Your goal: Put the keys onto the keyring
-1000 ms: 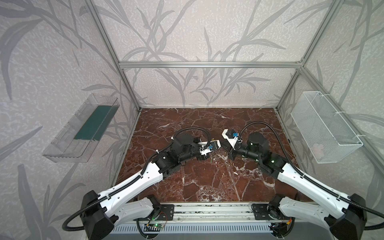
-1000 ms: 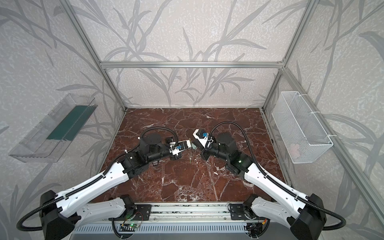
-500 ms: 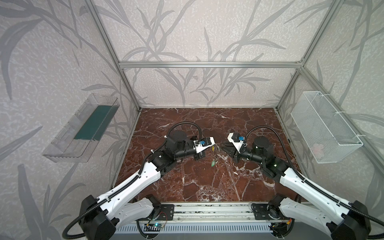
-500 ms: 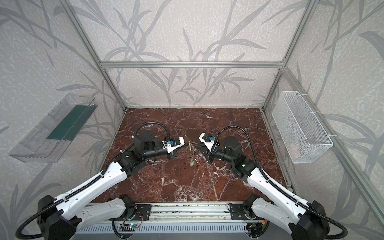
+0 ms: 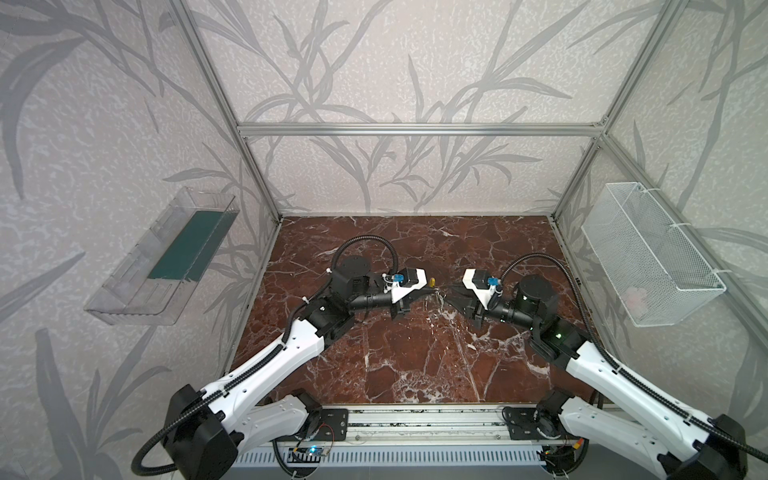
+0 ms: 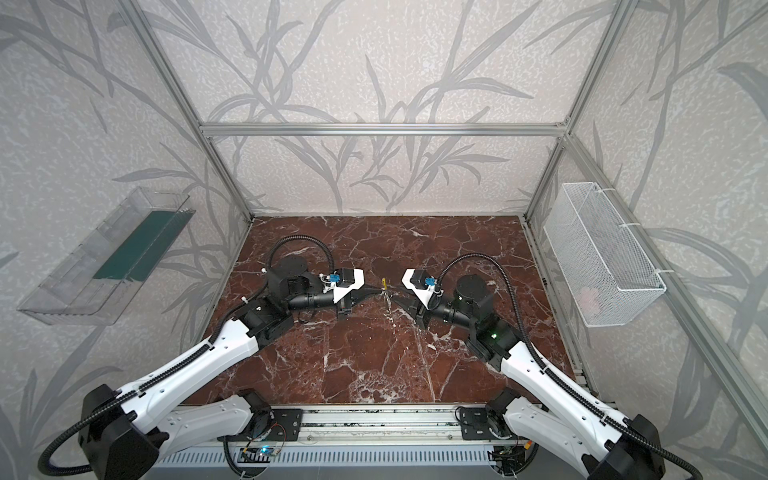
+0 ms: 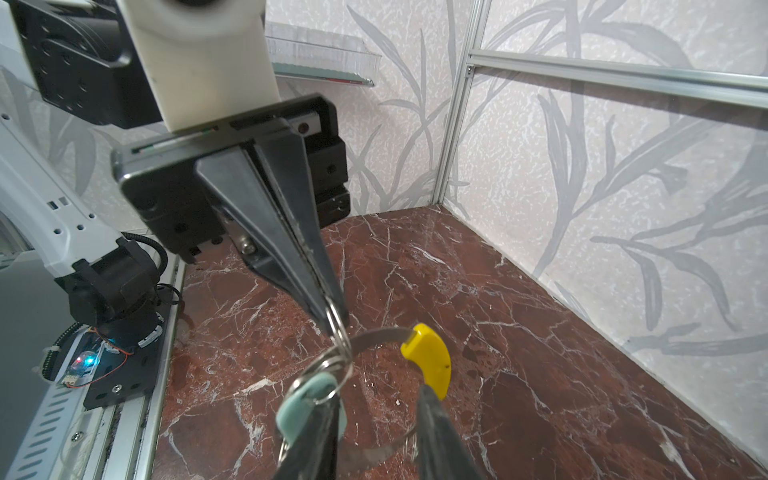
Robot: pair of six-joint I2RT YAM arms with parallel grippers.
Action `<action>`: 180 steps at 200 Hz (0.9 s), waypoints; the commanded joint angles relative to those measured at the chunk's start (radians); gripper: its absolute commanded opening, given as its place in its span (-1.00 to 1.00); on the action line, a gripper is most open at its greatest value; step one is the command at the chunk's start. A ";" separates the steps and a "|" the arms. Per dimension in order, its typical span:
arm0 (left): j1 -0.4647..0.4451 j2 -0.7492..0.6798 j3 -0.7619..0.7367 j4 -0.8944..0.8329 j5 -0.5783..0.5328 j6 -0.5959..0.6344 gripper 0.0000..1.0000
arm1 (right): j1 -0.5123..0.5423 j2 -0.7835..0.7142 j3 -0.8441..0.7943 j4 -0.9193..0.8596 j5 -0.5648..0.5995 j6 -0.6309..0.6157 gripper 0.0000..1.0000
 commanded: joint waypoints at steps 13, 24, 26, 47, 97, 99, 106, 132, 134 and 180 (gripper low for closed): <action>0.004 0.004 0.025 0.045 0.034 -0.014 -1.00 | 0.001 -0.006 0.043 0.063 -0.051 -0.006 -0.37; 0.004 0.007 0.026 0.048 0.032 -0.012 -1.00 | 0.001 -0.006 0.049 0.057 -0.063 -0.006 -0.37; 0.005 0.007 0.026 0.047 0.032 -0.011 -1.00 | 0.001 -0.006 0.050 0.052 -0.063 -0.009 -0.37; 0.004 0.006 0.027 0.048 0.025 -0.009 -1.00 | 0.000 -0.031 0.050 -0.028 -0.025 -0.062 -0.38; 0.005 -0.004 0.030 0.032 0.010 0.004 -1.00 | -0.032 -0.126 0.005 -0.043 0.041 -0.069 -0.37; 0.004 -0.003 0.029 0.031 0.009 0.006 -1.00 | -0.032 -0.125 0.007 -0.041 0.038 -0.065 -0.37; 0.005 -0.001 0.031 0.031 0.009 0.008 -1.00 | -0.031 -0.115 0.014 -0.035 0.022 -0.053 -0.37; 0.005 0.008 0.037 0.026 0.007 0.015 -1.00 | -0.007 -0.052 0.069 -0.036 -0.028 -0.037 -0.37; 0.005 0.007 0.037 0.027 0.006 0.015 -1.00 | -0.002 -0.047 0.073 -0.039 -0.028 -0.041 -0.37; 0.002 0.009 0.040 0.023 -0.002 0.026 -1.00 | 0.048 0.039 0.122 -0.061 0.004 -0.068 -0.39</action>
